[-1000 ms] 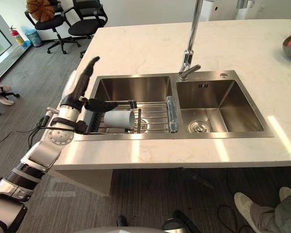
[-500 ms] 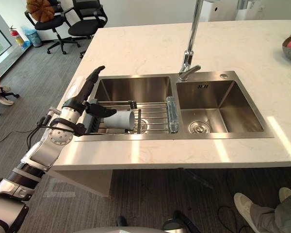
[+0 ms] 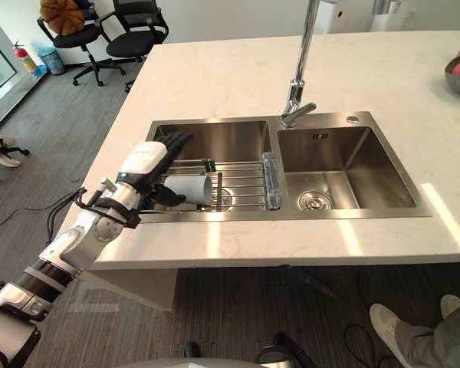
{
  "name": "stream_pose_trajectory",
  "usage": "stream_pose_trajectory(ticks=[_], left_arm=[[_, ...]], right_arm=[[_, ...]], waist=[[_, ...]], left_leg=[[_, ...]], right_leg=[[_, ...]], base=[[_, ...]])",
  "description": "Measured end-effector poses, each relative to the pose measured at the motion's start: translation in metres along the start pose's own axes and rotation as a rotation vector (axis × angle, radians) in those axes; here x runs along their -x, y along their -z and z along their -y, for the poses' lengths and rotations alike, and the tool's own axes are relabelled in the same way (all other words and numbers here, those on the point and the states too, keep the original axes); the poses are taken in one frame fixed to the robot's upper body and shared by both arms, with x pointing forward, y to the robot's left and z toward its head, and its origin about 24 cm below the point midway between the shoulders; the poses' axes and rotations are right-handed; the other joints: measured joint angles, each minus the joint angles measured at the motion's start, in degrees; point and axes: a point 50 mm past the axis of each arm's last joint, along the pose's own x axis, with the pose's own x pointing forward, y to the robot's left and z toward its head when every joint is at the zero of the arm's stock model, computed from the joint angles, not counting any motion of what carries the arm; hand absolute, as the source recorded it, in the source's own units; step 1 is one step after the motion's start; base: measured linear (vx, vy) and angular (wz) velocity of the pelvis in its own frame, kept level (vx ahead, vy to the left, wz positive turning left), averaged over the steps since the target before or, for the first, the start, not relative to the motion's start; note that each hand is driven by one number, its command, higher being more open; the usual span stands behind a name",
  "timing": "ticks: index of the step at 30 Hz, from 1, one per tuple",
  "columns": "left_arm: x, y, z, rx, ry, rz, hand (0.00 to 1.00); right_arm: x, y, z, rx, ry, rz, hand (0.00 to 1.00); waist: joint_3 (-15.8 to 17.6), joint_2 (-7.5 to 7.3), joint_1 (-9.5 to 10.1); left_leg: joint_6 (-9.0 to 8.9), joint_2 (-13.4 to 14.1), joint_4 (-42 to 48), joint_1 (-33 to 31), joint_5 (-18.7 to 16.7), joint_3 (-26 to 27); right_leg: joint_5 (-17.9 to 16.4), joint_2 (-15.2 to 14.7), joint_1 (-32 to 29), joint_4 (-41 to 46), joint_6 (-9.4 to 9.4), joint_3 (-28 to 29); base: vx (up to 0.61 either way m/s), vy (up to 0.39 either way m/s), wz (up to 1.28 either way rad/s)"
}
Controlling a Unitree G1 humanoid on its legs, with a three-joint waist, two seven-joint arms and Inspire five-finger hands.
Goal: Walk over to the sink, pick up the cup, carry it to the dishwasher, place the cup inside the dishwasher, then close the dishwasher door
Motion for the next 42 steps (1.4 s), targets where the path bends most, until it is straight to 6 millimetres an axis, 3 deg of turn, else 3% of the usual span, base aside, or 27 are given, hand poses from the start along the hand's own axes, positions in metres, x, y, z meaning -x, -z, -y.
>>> stream_pose_trajectory(ticks=[9,25,39,40,42], left_arm=[[-0.007,0.002,-0.002,-0.047,0.073,-0.038,1.00],[-0.005,0.041,0.007,-0.028,0.276,-0.280,1.00],[-0.015,0.042,-0.007,-0.041,0.418,-0.309,1.00],[-0.016,0.042,-0.008,-0.050,0.425,-0.310,0.00],[-0.018,0.041,-0.009,-0.068,0.423,-0.310,0.00]], right_arm=[[-0.001,-0.002,-0.002,0.033,-0.001,0.002,1.00],[-0.002,-0.007,-0.010,0.070,0.001,0.011,1.00],[-0.001,-0.014,-0.011,0.091,0.017,0.025,1.00],[-0.001,-0.014,-0.011,0.092,0.017,0.026,1.00],[-0.001,-0.014,-0.011,0.092,0.017,0.027,1.00]], waist=[[0.0,0.04,-1.35],[-0.1,0.55,-3.43],[0.2,1.64,-3.57],[0.2,1.63,-3.58],[0.3,1.65,-3.60]], left_leg=[[-0.03,0.0,0.0,0.2,-0.2,0.5],[-0.76,1.1,0.0,1.2,-0.9,2.1],[-1.02,1.3,0.0,1.5,-1.1,2.7],[-1.02,1.3,0.0,1.5,-1.1,2.7],[-1.03,1.3,0.0,1.5,-1.1,2.7]], right_leg=[[0.0,0.0,-0.1,-0.1,0.01,0.4],[-0.2,1.0,-0.2,-0.1,-0.36,1.9],[-0.3,1.2,-0.2,-0.1,-0.39,2.4],[-0.3,1.2,-0.2,-0.1,-0.39,2.4],[-0.3,1.2,-0.2,-0.1,-0.39,2.4]], base=[[-0.01,-0.003,-0.03],[-0.03,-0.019,-0.05],[-0.02,-0.010,-0.02],[-0.03,-0.017,0.00],[-0.03,-0.017,0.00]])
